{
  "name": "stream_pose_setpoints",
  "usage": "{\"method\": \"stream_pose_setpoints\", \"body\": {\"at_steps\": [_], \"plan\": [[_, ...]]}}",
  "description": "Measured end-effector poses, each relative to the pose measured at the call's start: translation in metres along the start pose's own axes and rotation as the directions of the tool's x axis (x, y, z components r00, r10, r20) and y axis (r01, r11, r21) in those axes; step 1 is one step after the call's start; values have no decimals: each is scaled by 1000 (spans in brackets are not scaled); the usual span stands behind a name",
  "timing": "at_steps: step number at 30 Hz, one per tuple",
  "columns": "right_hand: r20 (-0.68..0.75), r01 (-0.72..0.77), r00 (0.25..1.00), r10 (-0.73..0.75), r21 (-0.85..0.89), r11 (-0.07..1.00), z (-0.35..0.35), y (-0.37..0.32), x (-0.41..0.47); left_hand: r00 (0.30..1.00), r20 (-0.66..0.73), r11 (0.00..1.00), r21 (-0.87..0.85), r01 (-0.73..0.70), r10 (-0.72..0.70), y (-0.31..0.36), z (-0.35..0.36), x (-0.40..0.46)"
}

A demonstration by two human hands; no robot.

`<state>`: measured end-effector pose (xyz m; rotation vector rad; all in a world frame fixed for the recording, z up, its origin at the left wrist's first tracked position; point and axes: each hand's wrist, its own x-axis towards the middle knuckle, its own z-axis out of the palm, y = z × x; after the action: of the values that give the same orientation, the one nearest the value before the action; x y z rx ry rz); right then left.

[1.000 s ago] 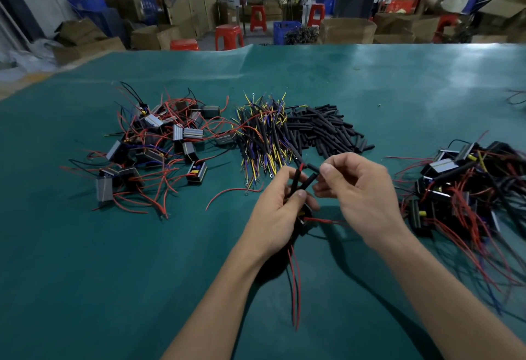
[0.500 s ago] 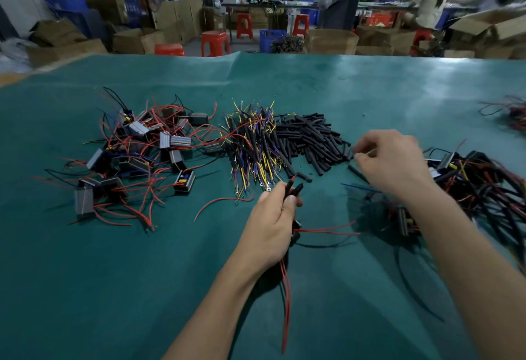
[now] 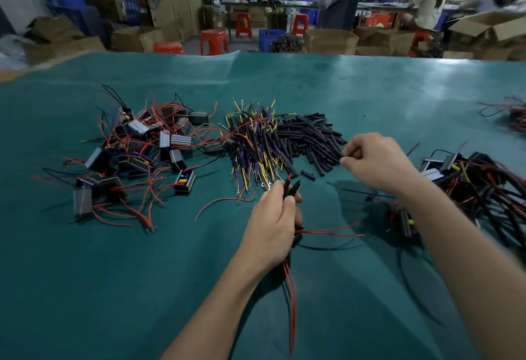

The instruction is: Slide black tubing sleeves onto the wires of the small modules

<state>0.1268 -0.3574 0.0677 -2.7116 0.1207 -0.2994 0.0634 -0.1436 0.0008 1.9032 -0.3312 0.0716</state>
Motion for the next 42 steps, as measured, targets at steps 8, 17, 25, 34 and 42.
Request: {"method": "stream_pose_setpoints", "body": {"at_steps": [8, 17, 25, 34, 42], "plan": [[-29, -80, 997, 76, -231, 970, 31, 5, -5, 1000, 22, 1000, -8, 7, -6, 3, 1, -4], [107, 139, 983, -152, 117, 983, 40, -78, 33, 998, -54, 997, -78, 28, -32, 5, 2, -1], [171, -66, 985, 24, 244, 968, 77, -106, 64, 997, -78, 999, -43, -17, 13, 8, -3, -4], [170, -112, 982, -82, 876, 469, -2, -76, 15, 999, 5, 997, -70, -32, 33, 3, -11, -5], [289, -286, 957, 3, 949, 132, 13, -22, -64, 1000, -5, 998, -48, -29, 28, 4, -6, -1]]}}
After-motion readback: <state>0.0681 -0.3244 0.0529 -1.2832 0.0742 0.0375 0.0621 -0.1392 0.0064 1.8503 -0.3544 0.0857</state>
